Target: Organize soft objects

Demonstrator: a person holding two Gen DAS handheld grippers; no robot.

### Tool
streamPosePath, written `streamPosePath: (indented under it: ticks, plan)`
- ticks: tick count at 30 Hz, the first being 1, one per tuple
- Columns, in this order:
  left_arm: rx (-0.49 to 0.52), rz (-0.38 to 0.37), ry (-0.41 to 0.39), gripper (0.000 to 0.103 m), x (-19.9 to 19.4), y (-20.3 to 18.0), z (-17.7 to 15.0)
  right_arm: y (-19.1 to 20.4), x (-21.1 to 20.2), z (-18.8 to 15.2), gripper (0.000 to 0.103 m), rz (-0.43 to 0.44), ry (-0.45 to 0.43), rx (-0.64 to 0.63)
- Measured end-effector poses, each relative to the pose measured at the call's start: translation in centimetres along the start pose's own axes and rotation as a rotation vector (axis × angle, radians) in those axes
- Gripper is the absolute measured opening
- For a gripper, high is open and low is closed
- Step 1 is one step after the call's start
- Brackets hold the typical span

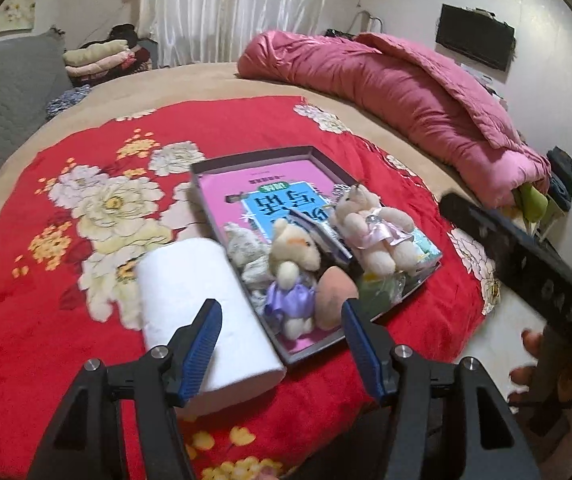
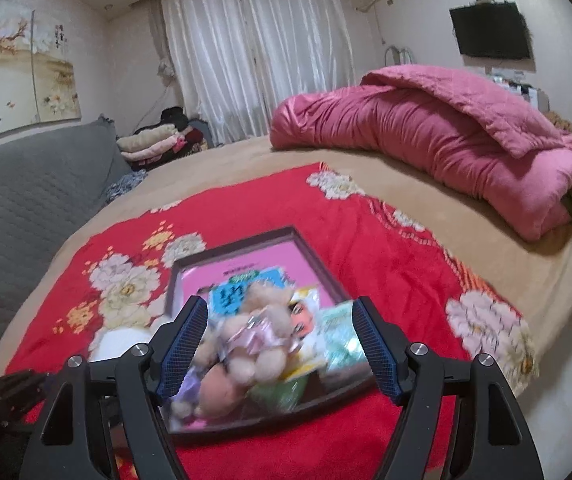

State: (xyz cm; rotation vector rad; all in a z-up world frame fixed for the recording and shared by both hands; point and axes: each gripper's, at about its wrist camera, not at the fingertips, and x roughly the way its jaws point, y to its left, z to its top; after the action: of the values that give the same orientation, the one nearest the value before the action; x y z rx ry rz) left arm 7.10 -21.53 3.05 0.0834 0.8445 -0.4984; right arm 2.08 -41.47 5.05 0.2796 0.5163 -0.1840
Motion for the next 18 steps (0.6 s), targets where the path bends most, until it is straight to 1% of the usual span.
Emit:
streamPosePath:
  ticks: [3, 8, 12, 16, 18]
  plan:
    - [-0.027, 0.010, -0.006, 0.062, -1.1, 1.0, -0.8, 1.0, -1.1, -0.9, 0.076, 0.014, 0.034, 0.005]
    - [-0.054, 0.036, -0.016, 0.062, -2.5, 2.3, -2.0, 3.3, -2.7, -3.3, 0.076, 0.014, 0.077, -0.029]
    - [-0.067, 0.057, -0.024, 0.062, -3.7, 3.1, -3.0, 5.2, -4.1, -4.0, 0.076, 0.016, 0.073, -0.085]
    - [-0.088, 0.063, -0.012, 0.063, -4.3, 3.6, -3.9, 6.1, -5.8, -4.1, 0.076, 0.013, 0.052, -0.100]
    - [-0.090, 0.064, -0.004, 0.063, -4.5, 3.7, -4.3, 6.5, -6.4, -4.2, 0.076, 0.019, 0.067, -0.100]
